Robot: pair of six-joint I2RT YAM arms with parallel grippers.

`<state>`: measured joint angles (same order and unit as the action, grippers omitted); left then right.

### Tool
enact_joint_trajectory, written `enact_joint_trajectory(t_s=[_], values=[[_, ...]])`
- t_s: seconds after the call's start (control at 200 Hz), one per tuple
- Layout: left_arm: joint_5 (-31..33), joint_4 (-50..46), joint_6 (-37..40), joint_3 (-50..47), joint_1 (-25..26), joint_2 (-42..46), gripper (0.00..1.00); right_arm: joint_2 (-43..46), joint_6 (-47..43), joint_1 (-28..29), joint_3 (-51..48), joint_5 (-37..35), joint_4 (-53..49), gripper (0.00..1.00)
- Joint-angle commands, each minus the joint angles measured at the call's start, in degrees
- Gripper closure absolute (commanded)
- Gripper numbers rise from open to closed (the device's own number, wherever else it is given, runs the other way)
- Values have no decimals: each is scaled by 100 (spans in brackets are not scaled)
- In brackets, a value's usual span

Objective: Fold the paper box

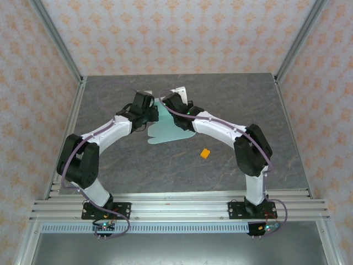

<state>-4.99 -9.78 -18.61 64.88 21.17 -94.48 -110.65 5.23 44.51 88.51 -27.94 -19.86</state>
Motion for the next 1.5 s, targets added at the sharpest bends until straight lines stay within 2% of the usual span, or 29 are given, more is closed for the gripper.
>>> enact_joint_trajectory(t_s=[0.0, 0.165, 0.225, 0.485, 0.661, 0.836, 1.181, 1.406, 1.496], values=[[-257, -221, 156, 104, 220, 101, 93, -324, 84, -232, 129, -1316, -489, 91], [-194, -254, 150, 112, 220, 88, 93, -421, 9, -232, 238, -1628, -695, 91], [-195, -250, 136, 104, 215, 79, 93, -394, 1, -245, 216, -1473, -641, 90], [-228, -267, 147, 121, 219, 66, 93, 171, -189, -524, -449, 1305, 279, 74], [-228, -284, 152, 147, 221, 51, 93, 486, -147, -678, -902, 2186, 708, 71], [-234, -305, 156, 198, 212, 50, 93, 650, -274, -751, -1143, 2431, 744, 71], [-169, -355, 173, 246, 213, -11, 93, 870, -209, -804, -1124, 3022, 543, 39], [-186, -337, 160, 258, 220, -72, 93, 914, -108, -775, -1163, 3399, 494, 35], [-178, -344, 165, 263, 216, -82, 93, 1030, -251, -777, -1214, 3596, 418, 30]])
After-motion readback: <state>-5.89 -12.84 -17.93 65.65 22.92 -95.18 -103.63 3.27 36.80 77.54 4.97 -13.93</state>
